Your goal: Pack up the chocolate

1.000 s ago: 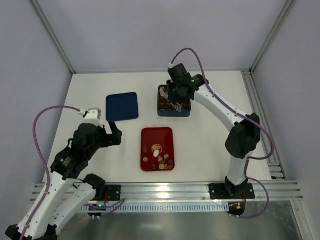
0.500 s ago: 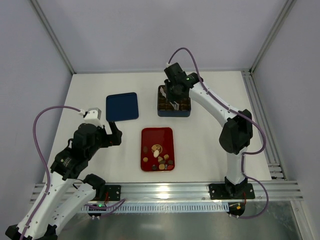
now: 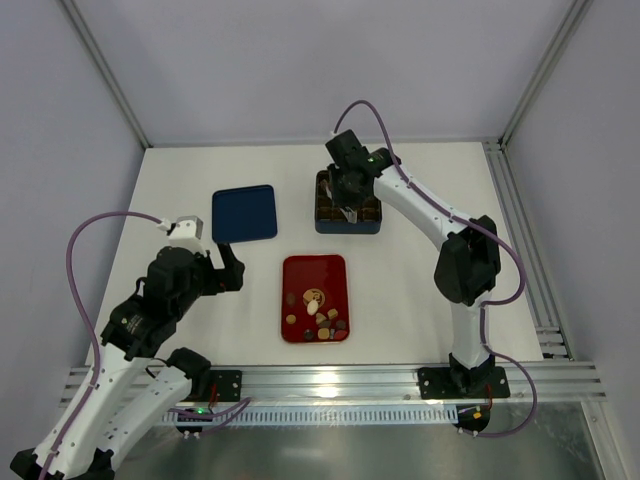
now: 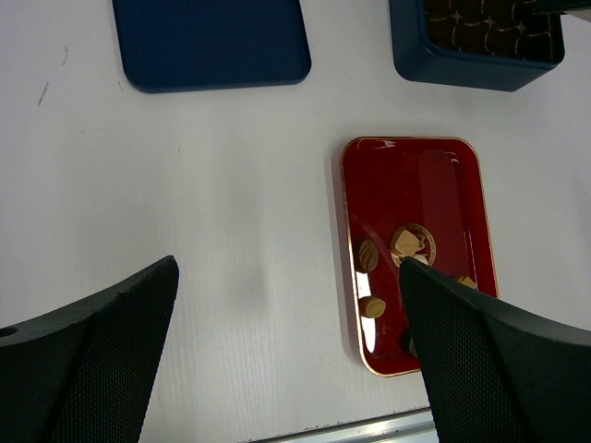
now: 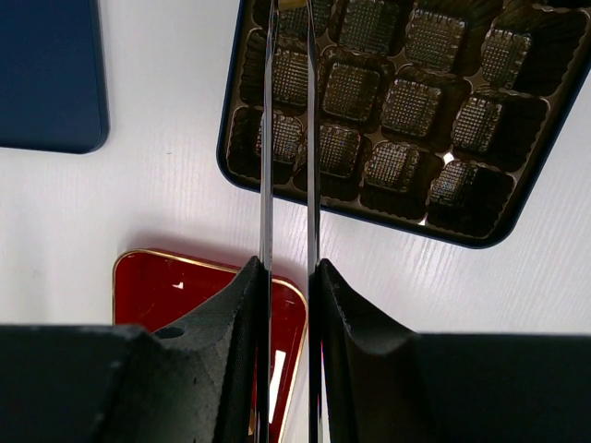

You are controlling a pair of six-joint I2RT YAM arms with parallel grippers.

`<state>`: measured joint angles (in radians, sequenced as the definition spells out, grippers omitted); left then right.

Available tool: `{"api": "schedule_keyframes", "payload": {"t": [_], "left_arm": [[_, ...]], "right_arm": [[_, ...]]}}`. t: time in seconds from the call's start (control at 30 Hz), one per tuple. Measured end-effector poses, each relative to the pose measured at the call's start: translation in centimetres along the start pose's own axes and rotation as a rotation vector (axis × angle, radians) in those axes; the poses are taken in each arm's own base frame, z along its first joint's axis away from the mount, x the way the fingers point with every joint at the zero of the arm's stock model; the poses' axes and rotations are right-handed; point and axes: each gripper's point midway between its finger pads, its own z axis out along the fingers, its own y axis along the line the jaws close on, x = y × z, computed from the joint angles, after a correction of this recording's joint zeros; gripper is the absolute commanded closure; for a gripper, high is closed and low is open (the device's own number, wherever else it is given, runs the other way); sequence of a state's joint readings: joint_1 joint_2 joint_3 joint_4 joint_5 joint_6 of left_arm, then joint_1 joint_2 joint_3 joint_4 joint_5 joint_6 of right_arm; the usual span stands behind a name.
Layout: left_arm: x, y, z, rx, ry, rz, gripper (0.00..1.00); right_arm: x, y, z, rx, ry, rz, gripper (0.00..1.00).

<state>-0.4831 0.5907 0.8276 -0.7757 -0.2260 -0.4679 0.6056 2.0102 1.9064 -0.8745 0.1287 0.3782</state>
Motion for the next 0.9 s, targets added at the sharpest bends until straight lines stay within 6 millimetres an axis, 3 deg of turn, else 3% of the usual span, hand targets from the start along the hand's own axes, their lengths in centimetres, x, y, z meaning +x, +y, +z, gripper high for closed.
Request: {"api": "schedule_keyframes", "payload": {"t": [0.9], "left_arm": [[0.08, -0.02, 0.09, -0.001, 0.005, 0.002, 0.0]], "right_arm": [[0.25, -0.1, 0.12, 0.002, 0.007, -0.008, 0.63]]}}
